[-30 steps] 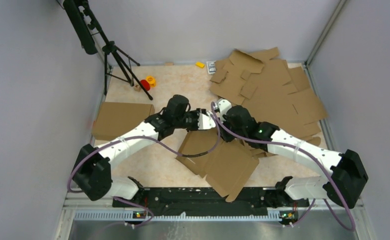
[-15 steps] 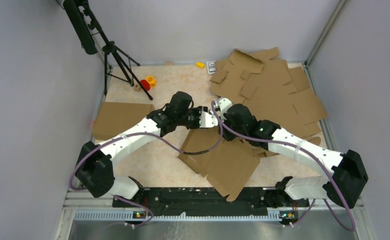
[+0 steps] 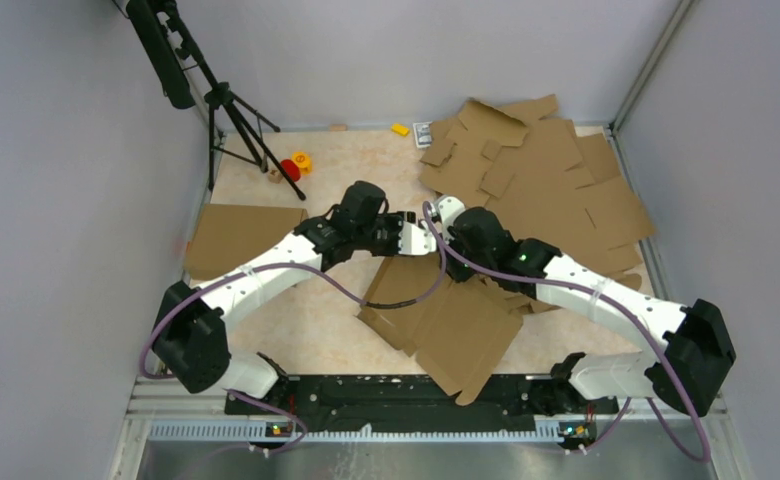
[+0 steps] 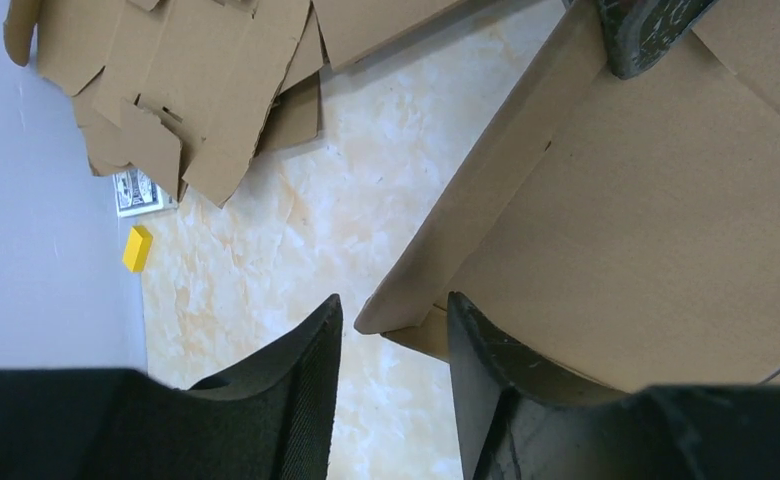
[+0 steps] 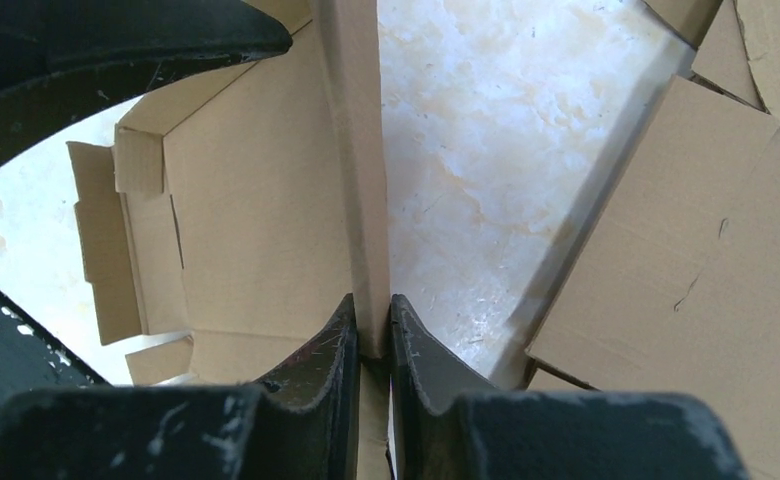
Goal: Fold the paper box
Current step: Fold the paper box at the center of the board.
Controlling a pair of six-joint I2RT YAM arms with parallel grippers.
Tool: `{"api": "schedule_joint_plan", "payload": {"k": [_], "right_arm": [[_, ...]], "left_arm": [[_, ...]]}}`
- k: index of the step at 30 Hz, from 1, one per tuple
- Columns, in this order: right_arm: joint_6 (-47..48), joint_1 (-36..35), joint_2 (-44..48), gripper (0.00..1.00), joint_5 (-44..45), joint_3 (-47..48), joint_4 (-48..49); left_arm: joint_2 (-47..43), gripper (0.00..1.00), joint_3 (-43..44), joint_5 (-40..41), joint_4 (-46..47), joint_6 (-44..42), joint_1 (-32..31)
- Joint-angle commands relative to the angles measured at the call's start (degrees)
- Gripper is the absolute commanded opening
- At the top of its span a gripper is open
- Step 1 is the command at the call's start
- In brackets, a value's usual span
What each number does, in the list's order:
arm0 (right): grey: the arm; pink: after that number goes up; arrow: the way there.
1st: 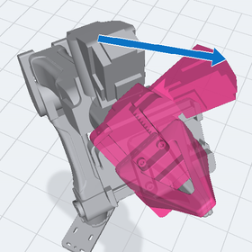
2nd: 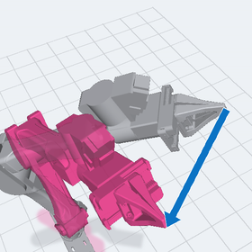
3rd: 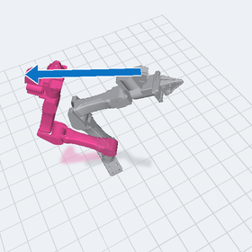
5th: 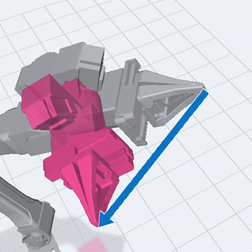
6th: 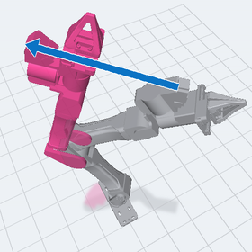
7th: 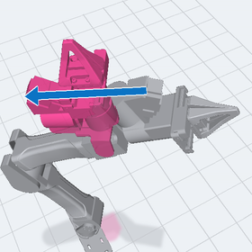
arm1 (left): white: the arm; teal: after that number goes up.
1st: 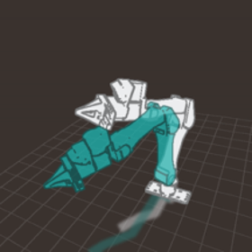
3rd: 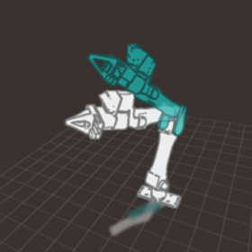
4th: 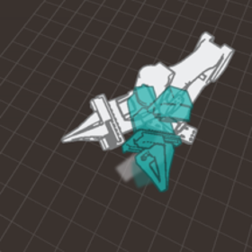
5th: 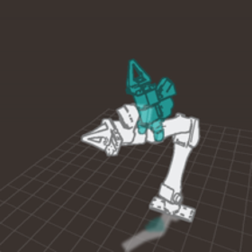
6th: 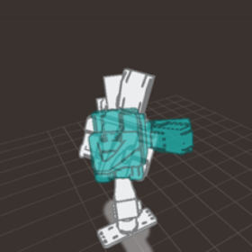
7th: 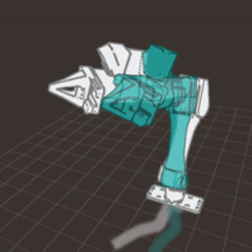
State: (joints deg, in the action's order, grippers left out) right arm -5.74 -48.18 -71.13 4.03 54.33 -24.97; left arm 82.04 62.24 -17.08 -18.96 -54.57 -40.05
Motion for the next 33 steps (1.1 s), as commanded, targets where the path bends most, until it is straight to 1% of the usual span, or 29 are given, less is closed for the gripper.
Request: {"api": "schedule_joint_plan", "payload": {"k": [1,3,5,7,10,11,15,19,22,24,26,29,30,33], "right_arm": [[3.49,-1.13,-0.24,0.11,-2.41,4.3,2.23],[3.66,-1.12,-0.23,0.11,-2.9,4.51,2.25],[3.82,-1.13,-0.21,0.11,-3.32,4.48,2.25],[3.83,-1.12,-0.34,0.11,-3.71,4.49,2.29],[4.22,-1.19,-0.41,0.11,-3.77,4.79,2.12],[4.36,-1.15,-0.41,0.1,-3.79,4.94,1.98],[4.93,-1.18,-0.23,0.1,-3.78,5.22,1.62],[5.44,-1.14,0.31,0.09,-3.8,5.57,1.57],[5.4,-1.21,0.78,0.09,-5.26,5.65,1.69],[5.4,-1.26,1.03,0.09,-5.63,5.57,1.82],[5.41,-1.22,1.27,0.09,-5.96,5.44,1.91],[5.44,-1.21,1.72,0.09,-6.38,5.14,2.51],[5.43,-1.25,1.87,0.09,-6.49,5.04,2.55],[5.39,-1.21,2.2,0.09,-6.21,4.92,2.42]], "left_arm": [[3.12,0.45,2.16,4.94,-2.3,-0.04,0.32],[3.93,0.42,2.63,5.62,-2.59,-0.47,0.33],[4.47,0.45,2.78,5.34,-2.22,-0.82,0.33],[4.84,0.51,3.2,3.87,-2.18,-1.19,0.47],[5.87,0.67,5.66,-0.07,-5.24,-1.75,1.33],[6.29,0.67,6.6,-1.27,-6.23,-1.85,1.7],[8.05,0.66,10.05,-4.93,-10.77,-3.17,2.79],[11.38,0.57,14.78,-6.96,-17.99,-4.83,3.34],[13.2,0.55,17.22,-6.34,-21.09,-5.5,3.4],[13.3,0.53,17.27,-6.11,-21.04,-5.6,3.4],[13.08,0.53,16.95,-6.36,-20.43,-5.78,3.48],[12.21,0.61,15.2,-6.21,-17.54,-5.91,3.68],[11.56,0.63,14.48,-7.29,-16.12,-5.97,4.04],[8.12,0.65,11.47,-14.94,-11.08,-5.47,6.97]]}}
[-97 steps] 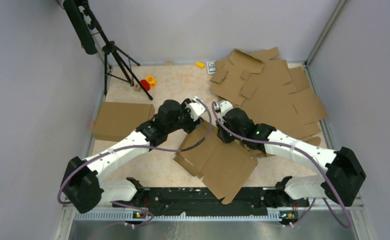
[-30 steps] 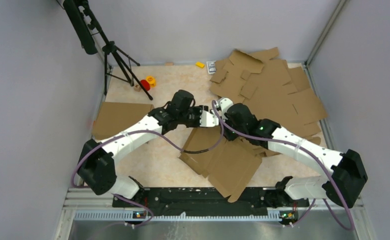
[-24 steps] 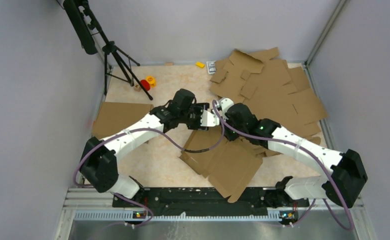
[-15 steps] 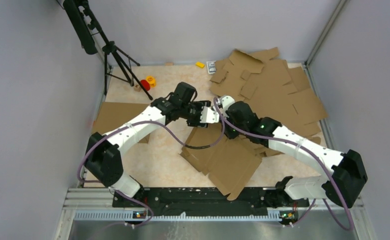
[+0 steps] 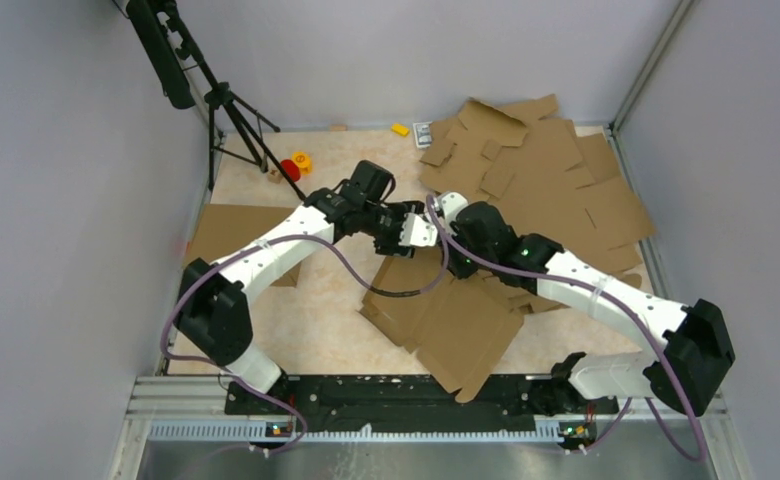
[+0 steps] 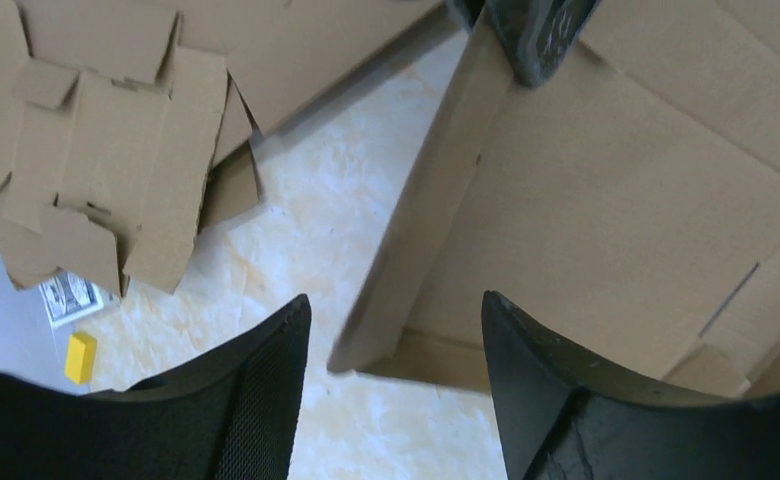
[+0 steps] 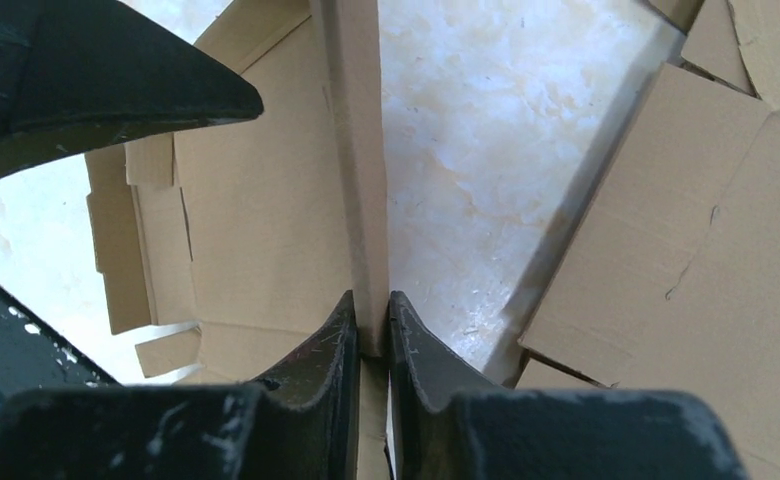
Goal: Fold the paper box
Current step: Fold the paper box at the center of the board.
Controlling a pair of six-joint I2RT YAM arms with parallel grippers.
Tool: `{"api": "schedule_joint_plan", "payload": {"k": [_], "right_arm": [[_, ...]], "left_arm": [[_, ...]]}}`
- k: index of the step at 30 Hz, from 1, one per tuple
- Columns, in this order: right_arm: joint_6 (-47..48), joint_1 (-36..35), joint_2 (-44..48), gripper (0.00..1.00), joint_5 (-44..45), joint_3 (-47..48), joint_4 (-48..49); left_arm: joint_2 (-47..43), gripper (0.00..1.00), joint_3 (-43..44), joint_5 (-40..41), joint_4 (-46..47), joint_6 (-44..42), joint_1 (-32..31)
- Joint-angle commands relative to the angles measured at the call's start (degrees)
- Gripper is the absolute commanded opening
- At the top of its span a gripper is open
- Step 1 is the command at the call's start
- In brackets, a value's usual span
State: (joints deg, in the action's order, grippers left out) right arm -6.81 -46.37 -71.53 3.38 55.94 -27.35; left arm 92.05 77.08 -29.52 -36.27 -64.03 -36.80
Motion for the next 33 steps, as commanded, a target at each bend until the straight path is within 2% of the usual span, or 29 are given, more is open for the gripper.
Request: {"api": "schedule_joint_plan", "payload": {"k": [1,4,11,17,25,28,31,33], "right_arm": [[6.48,-3.03,2.63,0.09,-5.35,3.24,4.73],[6.48,-3.03,2.89,0.08,-5.09,3.17,4.39],[8.15,-3.03,2.82,0.07,-3.56,3.69,2.35],[7.95,-3.03,3.3,0.07,-2.53,3.24,2.45],[7.88,-3.05,3.07,0.07,-2.91,3.5,2.67],[7.9,-3.03,2.99,0.07,-2.95,3.93,2.6],[7.95,-3.03,2.75,0.07,-3.1,4.13,2.59],[7.95,-3.0,2.65,0.06,-3.07,4.31,2.6]], "left_arm": [[-3.65,0.66,-4.28,-4.24,7.94,4.12,4.58],[-5.86,0.66,-5.98,-4.49,10.14,4.29,5.66],[-5.97,0.64,-4.67,-3.98,4.83,3.11,7.07],[-9.51,0.66,-9.54,-5.69,10.49,4.59,8.14],[-6.55,0.47,-6.33,-7.51,7.41,3.97,7.97],[-6.38,0.47,-6.1,-8.16,6.88,3.91,7.78],[-6.37,0.53,-6.06,-8.06,6.91,4.0,7.14],[-6.21,0.52,-5.9,-7.26,6.95,3.9,6.59]]}}
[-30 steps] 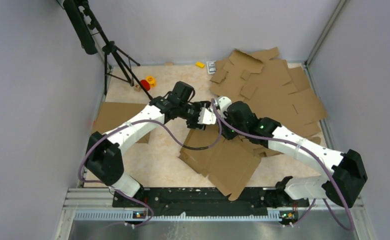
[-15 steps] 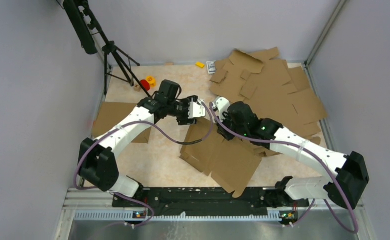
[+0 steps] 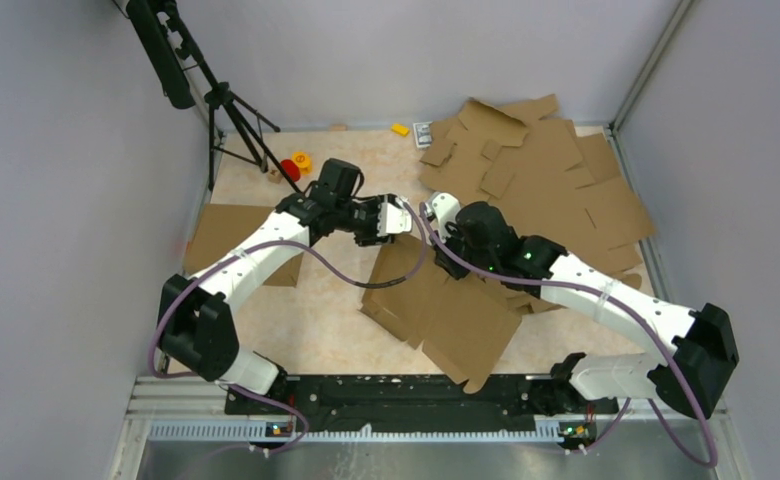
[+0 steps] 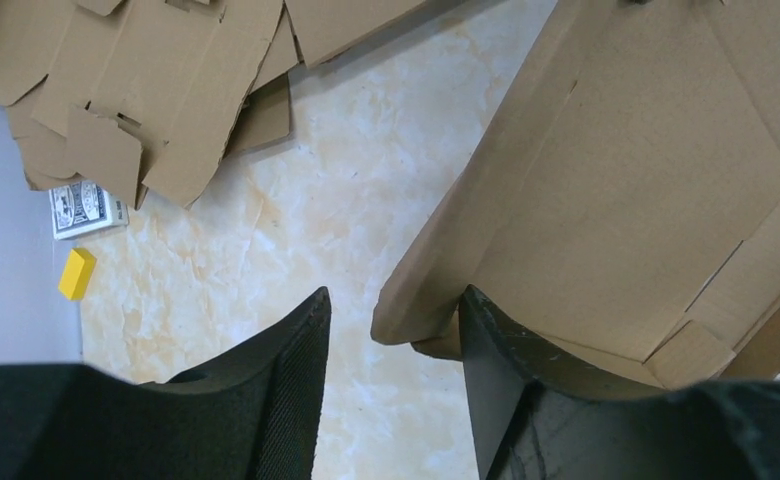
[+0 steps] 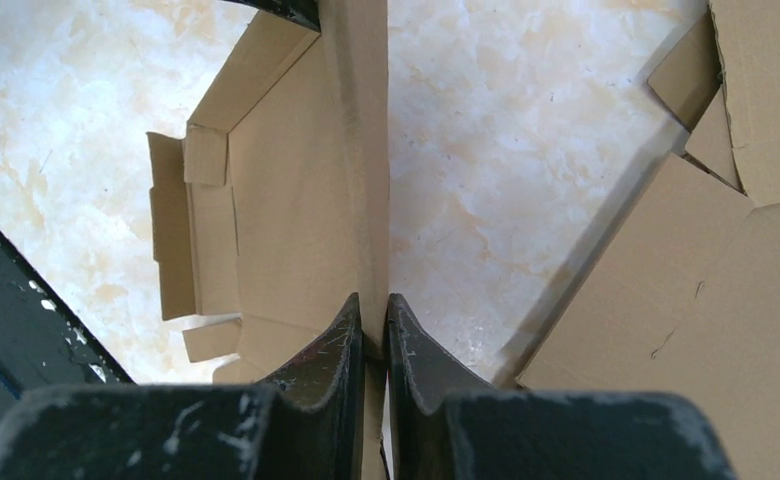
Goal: Fold the paper box
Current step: Fold the paper box at the center of the board.
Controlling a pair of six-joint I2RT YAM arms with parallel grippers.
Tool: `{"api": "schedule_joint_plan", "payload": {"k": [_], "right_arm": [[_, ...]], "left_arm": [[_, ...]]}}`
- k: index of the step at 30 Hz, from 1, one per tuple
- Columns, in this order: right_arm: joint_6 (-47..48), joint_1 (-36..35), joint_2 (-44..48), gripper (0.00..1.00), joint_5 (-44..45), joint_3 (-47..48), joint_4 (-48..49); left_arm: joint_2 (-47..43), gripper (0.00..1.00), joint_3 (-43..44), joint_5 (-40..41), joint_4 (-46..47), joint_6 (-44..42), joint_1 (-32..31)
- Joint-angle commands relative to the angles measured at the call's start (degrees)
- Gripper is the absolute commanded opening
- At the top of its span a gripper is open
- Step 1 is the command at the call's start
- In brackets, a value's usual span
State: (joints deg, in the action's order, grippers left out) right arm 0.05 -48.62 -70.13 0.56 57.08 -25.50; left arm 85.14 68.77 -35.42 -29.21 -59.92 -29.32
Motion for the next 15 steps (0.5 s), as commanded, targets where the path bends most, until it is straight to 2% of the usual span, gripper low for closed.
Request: {"api": "schedule_joint_plan", "payload": {"k": [1,4,8,10,11,13,15], "right_arm": [[1.09,-0.77,1.18,0.06,-0.29,3.19,0.77],[1.08,-0.78,1.2,0.06,-0.29,3.28,0.86],[0.99,-0.78,1.06,0.06,-0.29,3.27,0.64],[0.96,-0.77,1.05,0.06,-0.29,3.28,0.69],[0.99,-0.77,0.97,0.06,-0.29,3.28,0.69],[0.91,-0.77,0.72,0.06,-0.06,3.37,0.55],[0.84,-0.77,0.25,0.06,0.14,3.63,0.26]], "left_arm": [[0.86,0.5,2.49,-0.96,-0.06,-0.27,-1.18],[1.24,0.38,2.93,-0.7,0.0,-0.19,-1.68],[1.12,0.28,3.01,-0.63,0.38,-0.17,-2.03],[0.95,0.27,2.97,-0.46,0.31,0.02,-2.13],[0.79,0.29,2.92,-0.31,0.41,0.23,-2.21],[0.39,0.39,2.67,-0.25,0.89,0.33,-2.64],[-0.22,0.39,2.02,0.87,1.76,0.33,-3.49]]}}
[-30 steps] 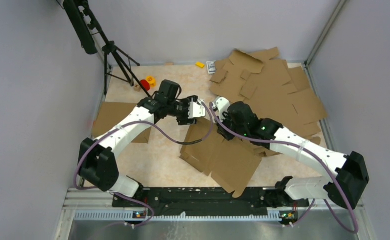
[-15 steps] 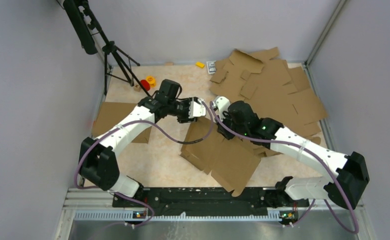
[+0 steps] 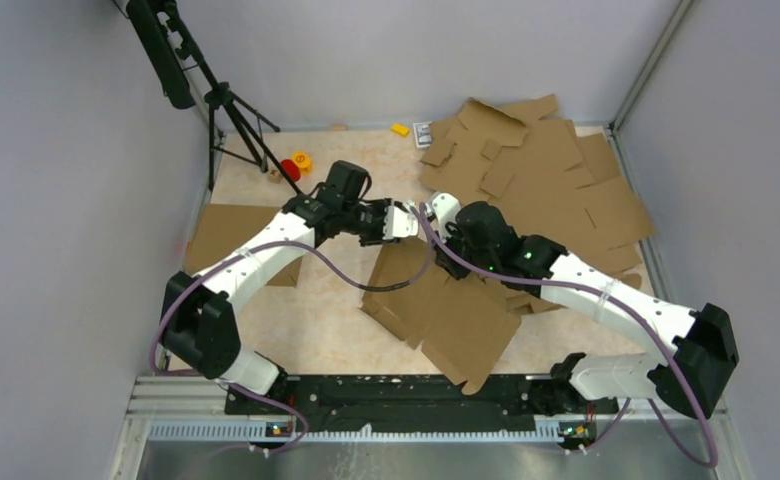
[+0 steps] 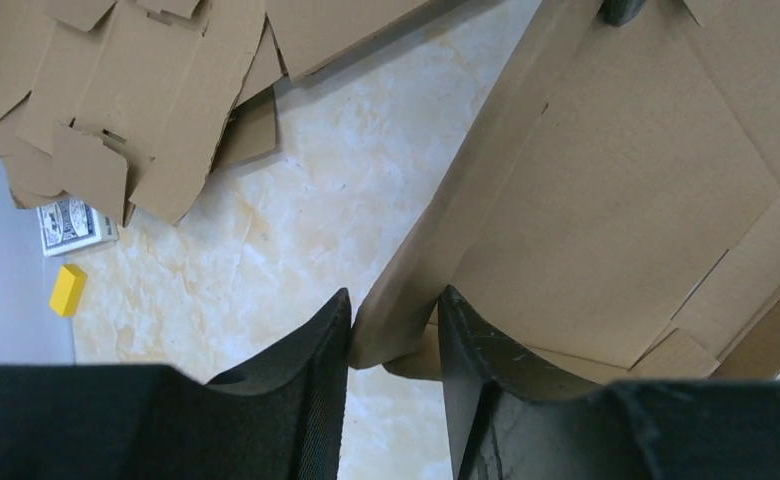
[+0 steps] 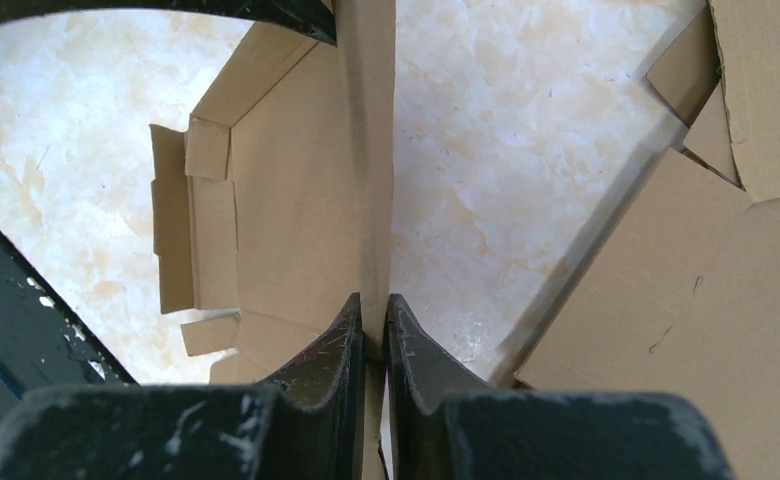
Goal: Fold the paper box
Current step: Fold the paper box at the center of the board.
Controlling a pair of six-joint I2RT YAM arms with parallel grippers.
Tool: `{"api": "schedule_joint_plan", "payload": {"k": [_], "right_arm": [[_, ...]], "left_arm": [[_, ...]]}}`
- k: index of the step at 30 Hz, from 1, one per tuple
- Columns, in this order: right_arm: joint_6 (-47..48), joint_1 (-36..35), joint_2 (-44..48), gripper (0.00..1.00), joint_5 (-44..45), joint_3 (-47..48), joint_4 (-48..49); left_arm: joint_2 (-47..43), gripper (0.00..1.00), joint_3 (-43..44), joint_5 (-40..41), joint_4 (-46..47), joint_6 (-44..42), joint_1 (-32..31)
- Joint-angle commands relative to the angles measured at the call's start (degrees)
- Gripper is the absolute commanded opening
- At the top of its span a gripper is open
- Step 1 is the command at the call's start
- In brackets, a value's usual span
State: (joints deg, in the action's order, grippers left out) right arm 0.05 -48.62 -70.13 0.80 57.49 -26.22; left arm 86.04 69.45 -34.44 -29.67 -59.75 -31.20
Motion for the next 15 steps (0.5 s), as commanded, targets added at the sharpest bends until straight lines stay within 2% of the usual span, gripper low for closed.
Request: {"api": "schedule_joint_plan", "payload": {"k": [1,4,5,9,15], "right_arm": [[0.78,-0.8,0.14,0.06,-0.14,3.3,0.92],[0.72,-0.8,0.21,0.06,-0.46,3.47,1.01],[0.73,-0.82,0.25,0.06,-0.45,3.44,1.14],[0.69,-0.77,0.01,0.05,-0.24,3.49,1.01],[0.45,-0.79,-0.03,0.06,0.05,3.46,1.01]], "left_arm": [[-1.44,0.37,1.04,0.55,2.77,0.16,-2.0],[-2.39,0.2,0.22,1.85,4.2,0.25,-2.69],[-2.63,0.18,-0.04,2.06,4.45,0.25,-2.76],[-3.14,0.16,-0.3,2.64,4.78,0.46,-3.2],[-3.75,0.03,-0.82,4.57,5.22,0.7,-4.37]]}}
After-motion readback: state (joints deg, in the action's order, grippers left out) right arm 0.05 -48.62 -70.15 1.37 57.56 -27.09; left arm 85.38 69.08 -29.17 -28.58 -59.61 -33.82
